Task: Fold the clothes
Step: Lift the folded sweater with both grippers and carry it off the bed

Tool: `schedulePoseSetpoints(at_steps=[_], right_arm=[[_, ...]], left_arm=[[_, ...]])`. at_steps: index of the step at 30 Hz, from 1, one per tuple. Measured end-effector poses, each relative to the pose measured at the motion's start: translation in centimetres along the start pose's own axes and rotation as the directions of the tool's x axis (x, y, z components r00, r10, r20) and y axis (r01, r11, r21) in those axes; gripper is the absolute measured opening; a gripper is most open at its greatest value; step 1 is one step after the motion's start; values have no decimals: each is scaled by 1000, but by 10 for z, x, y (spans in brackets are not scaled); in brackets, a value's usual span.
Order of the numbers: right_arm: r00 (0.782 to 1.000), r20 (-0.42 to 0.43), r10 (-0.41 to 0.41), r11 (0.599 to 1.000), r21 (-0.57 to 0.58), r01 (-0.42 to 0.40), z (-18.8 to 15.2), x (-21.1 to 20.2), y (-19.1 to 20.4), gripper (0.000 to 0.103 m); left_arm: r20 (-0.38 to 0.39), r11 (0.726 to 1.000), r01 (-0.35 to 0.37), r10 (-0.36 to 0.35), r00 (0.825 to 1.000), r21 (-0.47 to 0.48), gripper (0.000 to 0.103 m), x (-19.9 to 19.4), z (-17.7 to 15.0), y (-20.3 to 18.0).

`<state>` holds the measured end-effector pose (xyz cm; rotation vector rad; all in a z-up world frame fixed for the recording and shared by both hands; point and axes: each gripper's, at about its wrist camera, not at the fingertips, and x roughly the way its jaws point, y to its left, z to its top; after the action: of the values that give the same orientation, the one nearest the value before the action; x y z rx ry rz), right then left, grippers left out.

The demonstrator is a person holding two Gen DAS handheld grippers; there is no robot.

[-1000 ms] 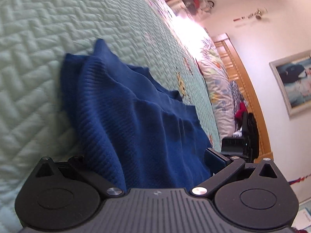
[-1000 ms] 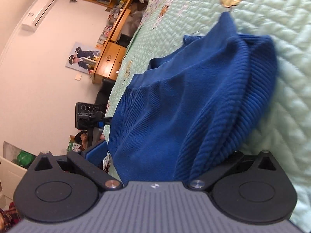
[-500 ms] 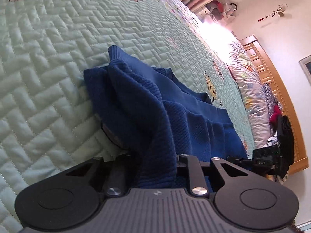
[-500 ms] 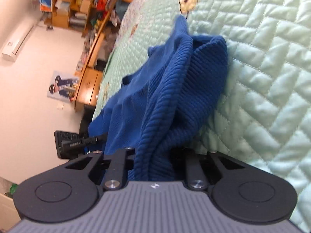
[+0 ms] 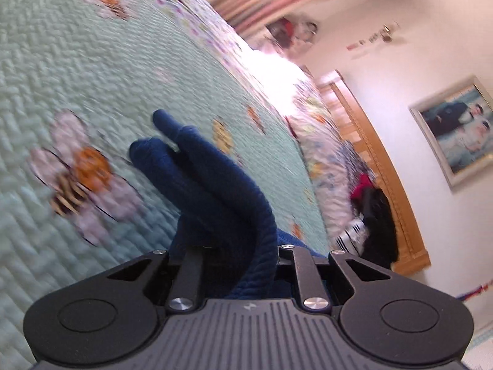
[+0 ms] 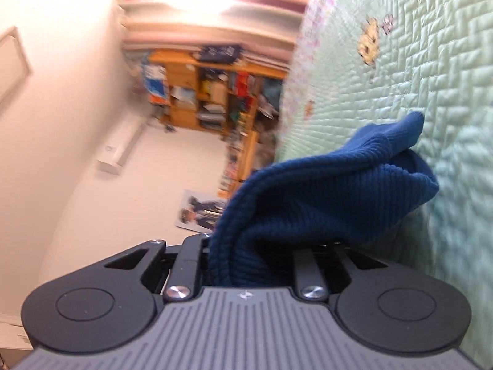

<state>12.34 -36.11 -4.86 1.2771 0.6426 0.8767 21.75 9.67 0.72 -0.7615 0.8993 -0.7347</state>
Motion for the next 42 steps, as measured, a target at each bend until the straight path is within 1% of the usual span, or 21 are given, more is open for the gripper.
schedulePoseSetpoints(at_steps=[3,6,9,12,14,18,19,22,25,27,28,31,33,34,35,36,38,39,40,41,42], right_arm=[[996,70,54,998,9,-55,-19,-56,25,20],[982,155,107,994,4,-109,-42,-122,50,20],[960,253,119,993,-28,-116,-68,-200,77,20],[923,369,113,993,-71,-93,-94,-293,101,20],[887,452,98,994,-85,-67,-111,-355,112,19],[801,597,34,996,-88,23,-138,-461,128,19],[780,625,19,995,-90,47,-143,-486,131,19],[708,706,-4,990,-97,103,-154,-541,135,19],[623,782,-10,986,-97,139,-165,-592,134,19],[562,827,-8,981,-102,163,-178,-620,129,19],[529,848,-6,979,-103,176,-184,-634,126,19],[424,905,-17,965,-97,245,-212,-669,103,20],[352,935,-35,968,-56,244,-228,-685,77,20],[311,948,-70,965,-15,263,-234,-692,63,20],[269,957,-106,960,28,279,-241,-698,49,20],[235,961,-148,963,85,256,-248,-703,27,20],[201,961,-189,960,138,244,-258,-710,-4,20],[184,961,-205,958,158,240,-264,-712,-14,20],[173,965,-198,964,159,215,-268,-714,-24,20],[163,966,-199,965,164,206,-272,-716,-29,20],[153,967,-202,965,170,198,-275,-718,-33,22]], left_arm=[[-83,998,63,-61,995,20,18,24,-35,-37],[-191,990,139,-135,972,10,18,66,-74,-74],[-306,977,215,-200,931,14,18,119,-112,-121],[-415,954,297,-261,872,24,18,181,-151,-179],[-485,937,348,-292,825,29,18,225,-179,-219],[-611,906,423,-332,718,5,18,318,-248,-291],[-640,900,436,-337,691,-2,18,342,-264,-308],[-701,883,469,-348,622,-23,18,408,-311,-359],[-755,869,495,-335,564,-16,19,463,-355,-406],[-780,866,500,-320,537,-11,19,493,-382,-428],[-788,868,497,-310,532,-6,19,507,-394,-436],[-801,879,476,-273,533,17,18,547,-428,-449],[-808,887,458,-222,545,65,19,570,-450,-449],[-810,893,440,-193,555,89,20,581,-461,-446],[-814,906,412,-167,556,96,26,590,-472,-440],[-818,916,385,-134,560,113,29,597,-481,-433],[-800,914,361,-73,595,185,29,603,-488,-422],[-785,912,348,-50,617,215,29,604,-487,-418],[-767,912,333,-32,640,240,31,603,-483,-416],[-748,911,316,-13,663,264,43,603,-479,-414],[-723,911,296,4,691,287,50,601,-472,-413]])
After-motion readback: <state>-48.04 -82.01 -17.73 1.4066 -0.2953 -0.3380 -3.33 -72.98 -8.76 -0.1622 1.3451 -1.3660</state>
